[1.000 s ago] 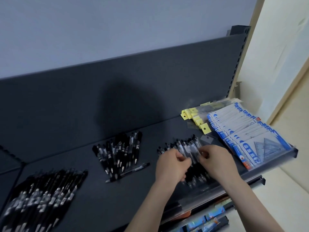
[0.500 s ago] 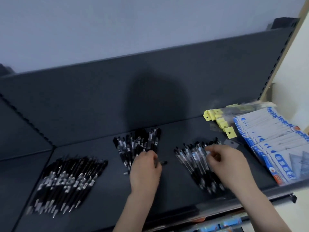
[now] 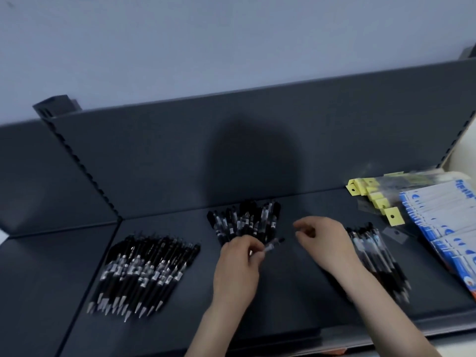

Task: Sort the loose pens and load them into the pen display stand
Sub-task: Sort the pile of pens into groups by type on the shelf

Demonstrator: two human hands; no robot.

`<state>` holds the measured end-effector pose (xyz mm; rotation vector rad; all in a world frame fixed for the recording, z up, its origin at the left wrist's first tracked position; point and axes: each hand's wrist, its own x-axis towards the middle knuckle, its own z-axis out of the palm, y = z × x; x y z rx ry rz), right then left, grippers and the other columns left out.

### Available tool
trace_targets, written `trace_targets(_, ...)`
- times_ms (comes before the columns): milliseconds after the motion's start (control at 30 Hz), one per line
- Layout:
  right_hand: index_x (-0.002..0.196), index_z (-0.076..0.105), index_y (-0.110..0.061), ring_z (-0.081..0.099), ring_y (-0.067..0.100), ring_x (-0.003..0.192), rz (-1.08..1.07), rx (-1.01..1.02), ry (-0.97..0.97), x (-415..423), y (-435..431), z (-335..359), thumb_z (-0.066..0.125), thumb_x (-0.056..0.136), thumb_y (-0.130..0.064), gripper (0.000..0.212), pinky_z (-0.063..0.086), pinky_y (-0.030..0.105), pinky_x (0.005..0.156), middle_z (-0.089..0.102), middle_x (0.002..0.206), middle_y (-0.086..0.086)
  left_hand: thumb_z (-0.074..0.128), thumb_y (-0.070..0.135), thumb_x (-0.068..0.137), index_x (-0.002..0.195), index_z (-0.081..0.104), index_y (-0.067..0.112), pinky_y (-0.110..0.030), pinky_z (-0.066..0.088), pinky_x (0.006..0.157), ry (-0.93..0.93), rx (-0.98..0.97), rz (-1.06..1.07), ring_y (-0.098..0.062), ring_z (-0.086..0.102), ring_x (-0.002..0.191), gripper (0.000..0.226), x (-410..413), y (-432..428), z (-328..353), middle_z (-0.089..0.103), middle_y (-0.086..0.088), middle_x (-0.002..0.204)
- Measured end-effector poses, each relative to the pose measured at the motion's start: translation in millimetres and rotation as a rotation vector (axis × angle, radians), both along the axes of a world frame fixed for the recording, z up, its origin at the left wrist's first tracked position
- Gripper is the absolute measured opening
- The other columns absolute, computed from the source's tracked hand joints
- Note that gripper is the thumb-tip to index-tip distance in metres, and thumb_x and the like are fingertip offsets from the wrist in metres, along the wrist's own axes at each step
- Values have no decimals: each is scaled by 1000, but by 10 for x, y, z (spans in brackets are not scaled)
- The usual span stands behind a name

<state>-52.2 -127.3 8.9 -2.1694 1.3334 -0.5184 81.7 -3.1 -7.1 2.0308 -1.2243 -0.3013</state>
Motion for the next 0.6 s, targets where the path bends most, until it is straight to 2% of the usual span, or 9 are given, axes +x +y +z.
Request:
trace_targets(67, 103, 72, -24, 65, 18, 96, 16, -20, 48, 182, -34, -23, 59, 83, -17, 25, 50, 28, 82, 72, 98, -4, 63, 15, 89, 82, 57, 34, -19, 43, 75, 190, -144, 42, -1, 56, 86, 22, 91, 42, 56, 62, 14, 87)
trace_targets(167, 94, 71, -20, 64, 26, 95, 55, -48, 136, 492, -18, -56, 57, 80, -19, 20, 50, 31, 75, 71, 94, 1, 63, 9, 90, 82, 60, 27, -14, 44, 69, 416, -325, 129, 2, 57, 71, 20, 219, 124, 156, 63, 13, 76)
trace_targets(267, 82, 63, -17, 62, 28, 90, 71, -35, 225, 739, 35, -65, 58, 83, -25, 10, 43, 29, 64, 64, 85, 4, 62, 16, 91, 86, 61, 25, -30, 50, 73, 550, -375, 193, -2, 58, 73, 11, 354, 208, 181, 64, 10, 79)
trace_targets(333, 88, 61, -15, 62, 27, 90, 65, -25, 293, 851, 73, -71, 58, 83, -25, 12, 41, 28, 62, 62, 89, 5, 62, 18, 92, 88, 62, 24, -35, 51, 74, 602, -376, 214, -2, 60, 75, 7, 429, 266, 195, 66, 7, 83)
trace_targets(433, 97, 58, -14, 57, 26, 84, 38, 13, 399, 962, 121, -46, 58, 82, -16, 15, 41, 27, 61, 59, 97, 5, 62, 19, 92, 89, 63, 21, -29, 51, 68, 636, -362, 216, -2, 62, 75, 4, 526, 344, 207, 68, 5, 84)
trace_targets(600, 101, 59, -17, 51, 22, 77, -14, 46, 431, 1051, 102, 2, 56, 77, -6, 27, 43, 28, 59, 59, 91, 2, 62, 21, 91, 87, 62, 22, -27, 53, 64, 632, -314, 216, -13, 63, 76, 4, 668, 388, 183, 68, 0, 83)
